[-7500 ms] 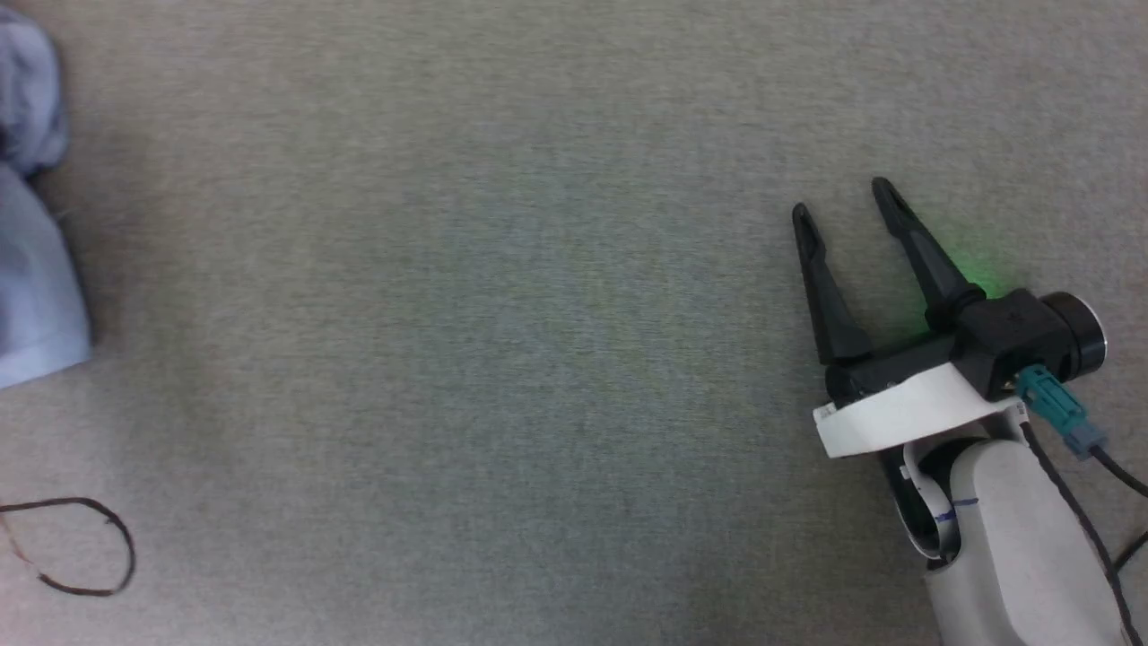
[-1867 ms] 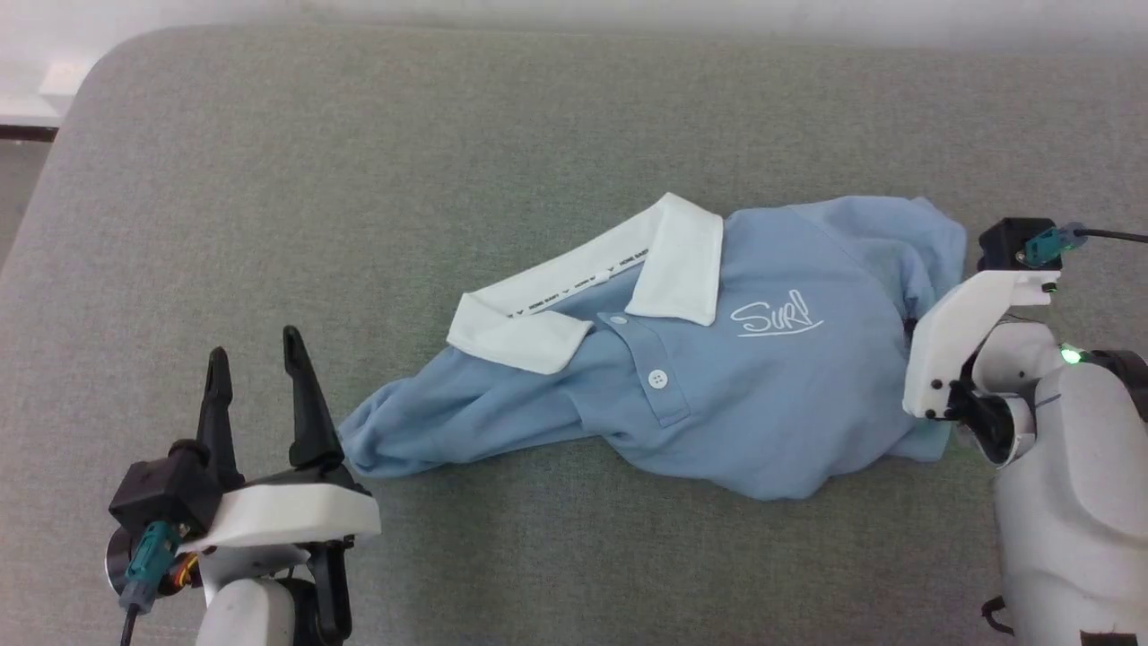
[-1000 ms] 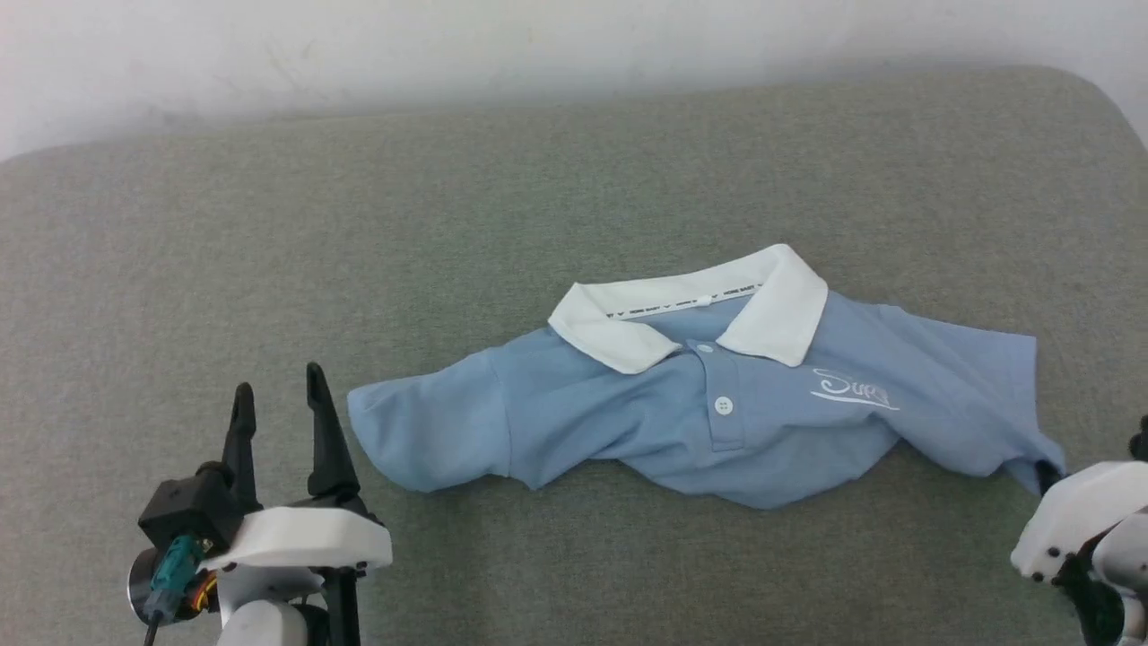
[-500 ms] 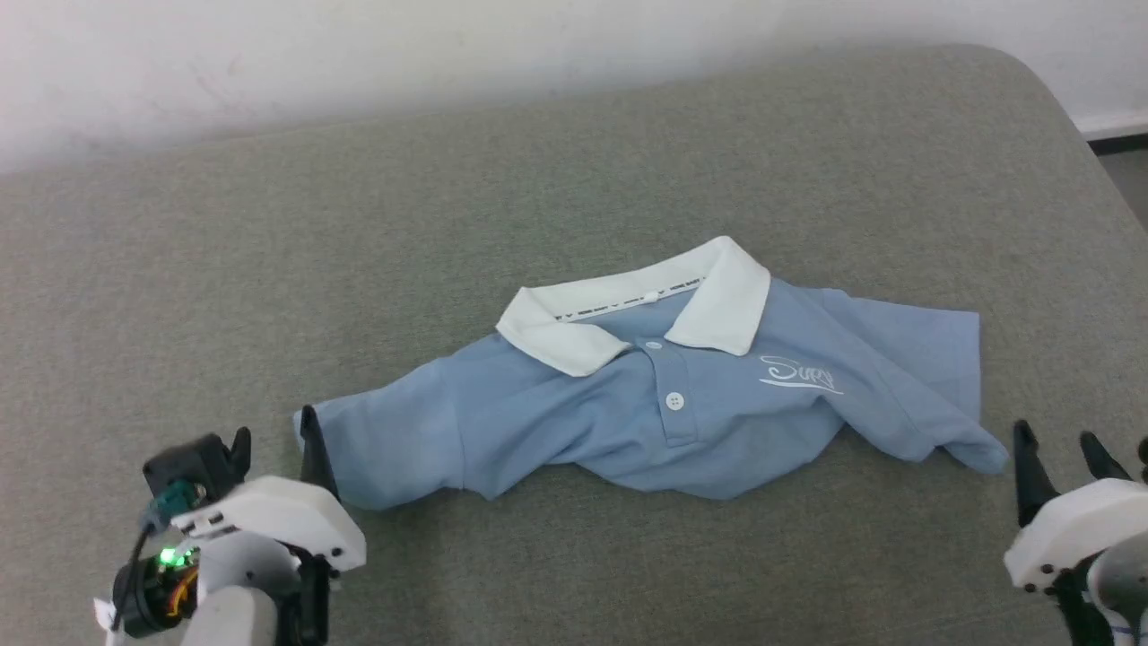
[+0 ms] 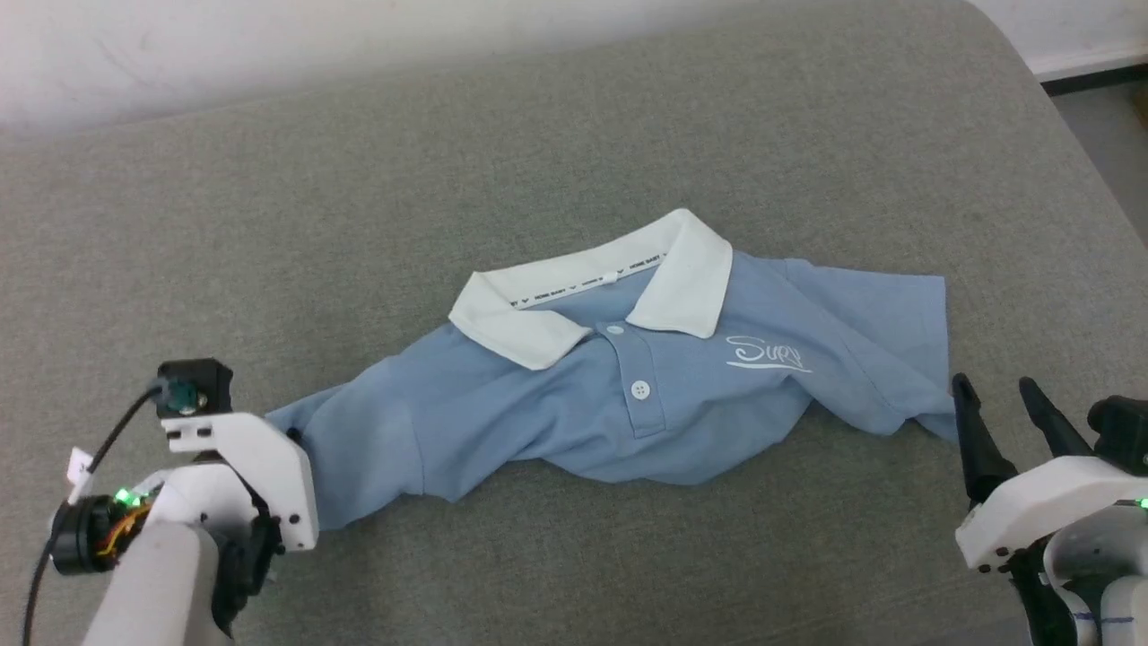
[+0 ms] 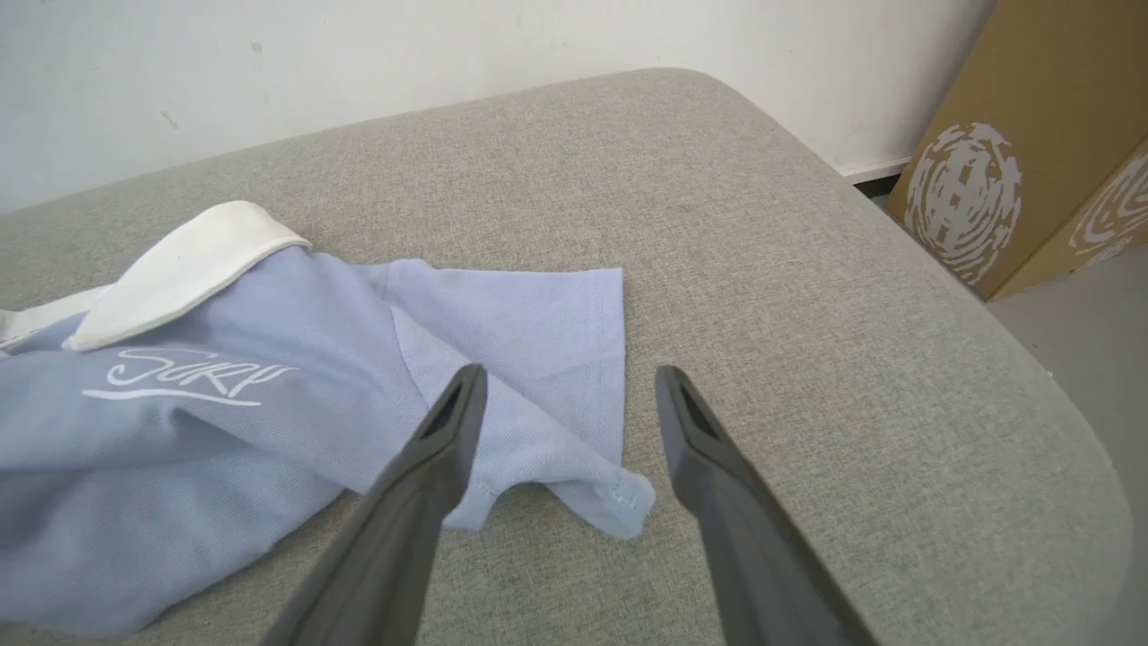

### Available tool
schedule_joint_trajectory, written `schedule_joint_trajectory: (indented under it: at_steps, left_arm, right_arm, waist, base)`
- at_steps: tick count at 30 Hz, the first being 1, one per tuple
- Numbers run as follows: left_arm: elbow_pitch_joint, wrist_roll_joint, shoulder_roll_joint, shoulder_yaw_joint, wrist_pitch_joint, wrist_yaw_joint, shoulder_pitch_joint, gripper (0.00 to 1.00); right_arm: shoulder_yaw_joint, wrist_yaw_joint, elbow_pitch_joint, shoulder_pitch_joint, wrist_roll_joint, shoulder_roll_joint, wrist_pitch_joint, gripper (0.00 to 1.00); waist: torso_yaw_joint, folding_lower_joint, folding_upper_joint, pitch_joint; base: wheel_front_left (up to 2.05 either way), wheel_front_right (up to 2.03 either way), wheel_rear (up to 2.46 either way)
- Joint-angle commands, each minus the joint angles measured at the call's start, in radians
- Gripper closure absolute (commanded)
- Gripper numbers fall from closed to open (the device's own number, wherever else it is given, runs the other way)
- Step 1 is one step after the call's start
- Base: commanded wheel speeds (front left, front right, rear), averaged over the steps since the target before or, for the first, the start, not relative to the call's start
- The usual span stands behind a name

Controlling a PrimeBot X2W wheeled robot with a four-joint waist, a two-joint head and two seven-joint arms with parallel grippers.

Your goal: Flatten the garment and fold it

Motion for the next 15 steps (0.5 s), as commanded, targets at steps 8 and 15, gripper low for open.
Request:
schedule_joint_trajectory:
  at_steps: [8, 15]
  left_arm:
    - [-0.043, -0.050, -0.001, -0.068, 0.209, -0.071, 0.021, 0.69]
    - [-0.110, -0.049, -0.012, -0.030, 0.043, -0.053, 0.029, 1.00]
  right_arm:
    - [0.018, -0.001, -0.005, 0.001, 0.023, 0.002, -0.005, 0.00]
    - [0.016, -0.001, -0.011, -0.009, 0.013, 0.002, -0.012, 0.00]
  waist:
    - [-0.013, 0.0000, -0.0001, 0.027]
    - [0.004, 0.0000, -0.0001, 0.010]
  base:
    - [0.00, 0.00, 0.00]
    - [0.00, 0.00, 0.00]
